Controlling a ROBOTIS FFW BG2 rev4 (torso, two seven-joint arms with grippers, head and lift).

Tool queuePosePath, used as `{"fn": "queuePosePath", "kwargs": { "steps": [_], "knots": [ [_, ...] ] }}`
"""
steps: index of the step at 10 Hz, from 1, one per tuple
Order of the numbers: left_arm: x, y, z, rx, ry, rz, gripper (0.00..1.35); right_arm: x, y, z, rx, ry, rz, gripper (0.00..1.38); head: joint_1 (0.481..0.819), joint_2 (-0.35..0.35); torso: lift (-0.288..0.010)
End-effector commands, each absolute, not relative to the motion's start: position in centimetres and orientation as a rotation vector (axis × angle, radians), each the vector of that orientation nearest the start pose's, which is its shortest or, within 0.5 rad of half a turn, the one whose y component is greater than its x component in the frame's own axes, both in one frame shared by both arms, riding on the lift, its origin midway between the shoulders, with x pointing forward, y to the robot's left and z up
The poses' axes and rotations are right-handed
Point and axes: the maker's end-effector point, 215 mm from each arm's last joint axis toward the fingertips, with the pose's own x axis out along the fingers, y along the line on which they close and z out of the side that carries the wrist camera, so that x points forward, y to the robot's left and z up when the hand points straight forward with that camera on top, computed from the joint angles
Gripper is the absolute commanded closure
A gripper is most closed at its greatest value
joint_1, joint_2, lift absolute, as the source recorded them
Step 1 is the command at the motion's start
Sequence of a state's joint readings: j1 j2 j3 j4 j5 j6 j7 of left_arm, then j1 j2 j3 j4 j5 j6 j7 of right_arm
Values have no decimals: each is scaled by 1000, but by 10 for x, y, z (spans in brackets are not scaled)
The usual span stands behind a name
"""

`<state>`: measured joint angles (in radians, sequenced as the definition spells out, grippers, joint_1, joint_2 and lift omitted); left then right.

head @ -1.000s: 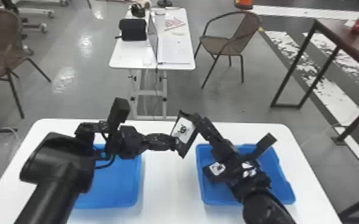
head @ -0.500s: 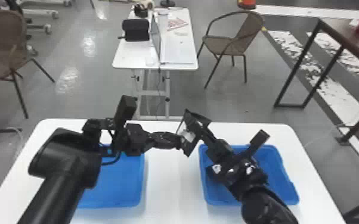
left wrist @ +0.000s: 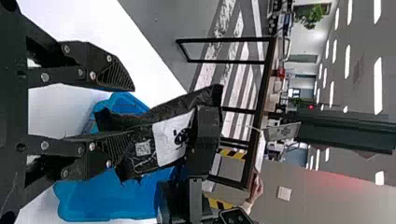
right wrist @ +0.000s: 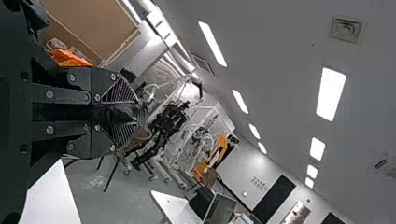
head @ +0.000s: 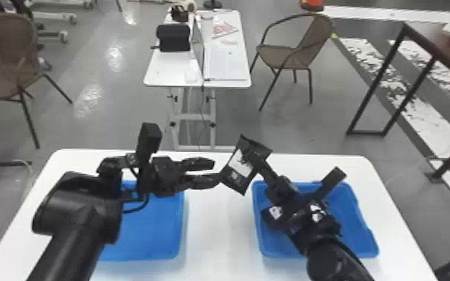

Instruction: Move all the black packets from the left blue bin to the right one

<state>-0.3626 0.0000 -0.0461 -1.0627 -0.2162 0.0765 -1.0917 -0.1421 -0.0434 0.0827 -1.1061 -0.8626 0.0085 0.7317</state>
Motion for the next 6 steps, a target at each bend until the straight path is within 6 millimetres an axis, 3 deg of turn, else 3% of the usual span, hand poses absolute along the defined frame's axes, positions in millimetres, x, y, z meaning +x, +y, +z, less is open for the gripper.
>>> {"fn": "queuePosePath", "kwargs": {
  "steps": [1, 2, 4, 6],
  "knots": [
    [559, 53, -426, 57, 313, -1039, 277, 578, -145, -393, 872, 3, 550, 1276, 695, -79, 0],
    [559, 79, -423, 7, 294, -949, 193, 579, -179, -403, 856, -1, 490, 1276, 695, -82, 0],
    [550, 138, -416, -93, 260, -785, 188, 571, -241, -449, 830, 82, 368, 1276, 695, -94, 0],
    [538, 196, -410, -106, 237, -671, 188, 561, -282, -499, 788, 183, 272, 1266, 695, -97, 0]
  ]
}}
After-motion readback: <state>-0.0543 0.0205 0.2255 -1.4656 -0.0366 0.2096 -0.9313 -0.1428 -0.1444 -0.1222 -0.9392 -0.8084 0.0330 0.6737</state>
